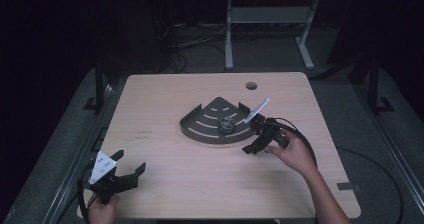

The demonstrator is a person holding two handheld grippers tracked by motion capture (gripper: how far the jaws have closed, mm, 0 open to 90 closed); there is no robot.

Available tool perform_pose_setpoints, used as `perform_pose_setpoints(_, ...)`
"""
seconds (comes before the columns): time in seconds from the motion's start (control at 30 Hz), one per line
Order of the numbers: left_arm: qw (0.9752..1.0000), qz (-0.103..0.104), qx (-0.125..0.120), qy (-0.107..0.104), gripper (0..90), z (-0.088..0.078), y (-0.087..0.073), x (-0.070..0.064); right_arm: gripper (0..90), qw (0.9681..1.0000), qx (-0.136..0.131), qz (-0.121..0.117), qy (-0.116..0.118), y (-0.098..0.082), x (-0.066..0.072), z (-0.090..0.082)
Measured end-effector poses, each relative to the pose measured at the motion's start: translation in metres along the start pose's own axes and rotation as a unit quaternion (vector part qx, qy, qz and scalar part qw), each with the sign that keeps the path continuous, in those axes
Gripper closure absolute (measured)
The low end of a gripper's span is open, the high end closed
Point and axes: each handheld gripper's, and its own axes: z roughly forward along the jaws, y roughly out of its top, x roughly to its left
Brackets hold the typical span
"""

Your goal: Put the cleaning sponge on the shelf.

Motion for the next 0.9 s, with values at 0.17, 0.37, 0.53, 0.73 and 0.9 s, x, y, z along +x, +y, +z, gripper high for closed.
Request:
perform_pose_setpoints(0.17,1.0000,0.001,-0.001,0.000,13.7,-0.001,0.000,0.000,16.1,1.0000,0.002,0.001,0.002,-0.006,0.002,0.002)
perform_pose_setpoints(0.37,1.0000,0.001,-0.001,0.000,13.7,0.000,0.000,0.000,16.0,1.0000,0.002,0.000,0.001,-0.014,0.006,0.001)
perform_pose_setpoints(0.53,1.0000,0.002,0.000,0.000,13.8,0.000,0.000,0.000,15.7,1.0000,0.003,0.002,0.002,-0.023,0.007,0.002)
perform_pose_setpoints(0.73,1.0000,0.005,0.001,-0.002,13.8,0.000,0.000,-0.001,15.7,1.0000,0.000,0.004,0.002,-0.031,0.010,0.001)
perform_pose_setpoints(0.9,1.0000,0.004,0.001,-0.002,13.8,0.000,0.000,-0.001,15.7,1.0000,-0.001,0.003,0.003,-0.038,0.013,0.002)
